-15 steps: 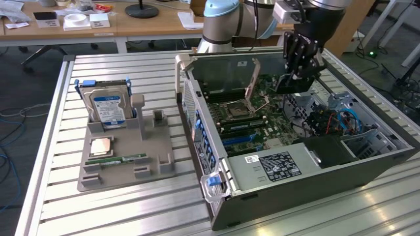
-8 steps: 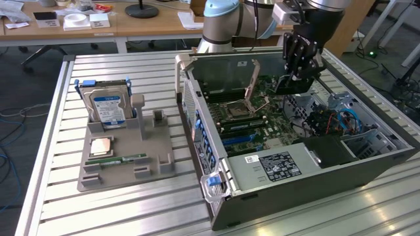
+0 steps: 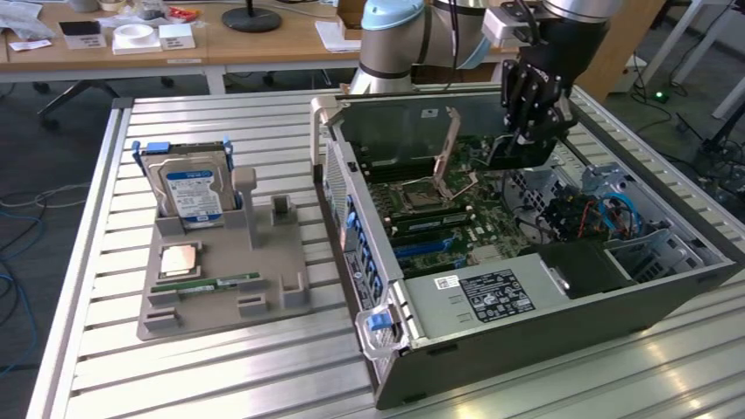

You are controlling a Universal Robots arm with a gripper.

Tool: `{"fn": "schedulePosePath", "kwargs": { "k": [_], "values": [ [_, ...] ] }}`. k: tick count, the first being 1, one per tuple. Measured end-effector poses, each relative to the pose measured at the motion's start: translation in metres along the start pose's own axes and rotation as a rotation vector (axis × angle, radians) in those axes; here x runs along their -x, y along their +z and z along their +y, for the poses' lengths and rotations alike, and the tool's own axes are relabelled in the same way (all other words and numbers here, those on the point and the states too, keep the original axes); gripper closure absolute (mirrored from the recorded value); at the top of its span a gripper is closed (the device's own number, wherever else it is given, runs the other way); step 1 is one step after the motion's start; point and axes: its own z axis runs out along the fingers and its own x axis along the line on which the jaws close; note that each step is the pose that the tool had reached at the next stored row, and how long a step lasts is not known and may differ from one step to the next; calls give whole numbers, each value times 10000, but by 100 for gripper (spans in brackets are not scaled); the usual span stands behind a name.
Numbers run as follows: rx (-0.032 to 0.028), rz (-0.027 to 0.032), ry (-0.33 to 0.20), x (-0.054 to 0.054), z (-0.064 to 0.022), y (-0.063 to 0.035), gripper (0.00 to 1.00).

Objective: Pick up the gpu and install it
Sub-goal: 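Insert the gpu into the slot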

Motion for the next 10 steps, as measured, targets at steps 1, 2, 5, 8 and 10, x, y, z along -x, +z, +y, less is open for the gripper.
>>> {"fn": "schedulePosePath", "kwargs": {
  "k": [1,2,5,8,10],
  "values": [
    [0,1,0,0,0,8,74],
    [0,2,1,0,0,17,74],
    [0,5,1,0,1,39,74],
    [0,5,1,-1,1,40,74],
    [0,4,0,-1,1,42,74]
  ]
}}
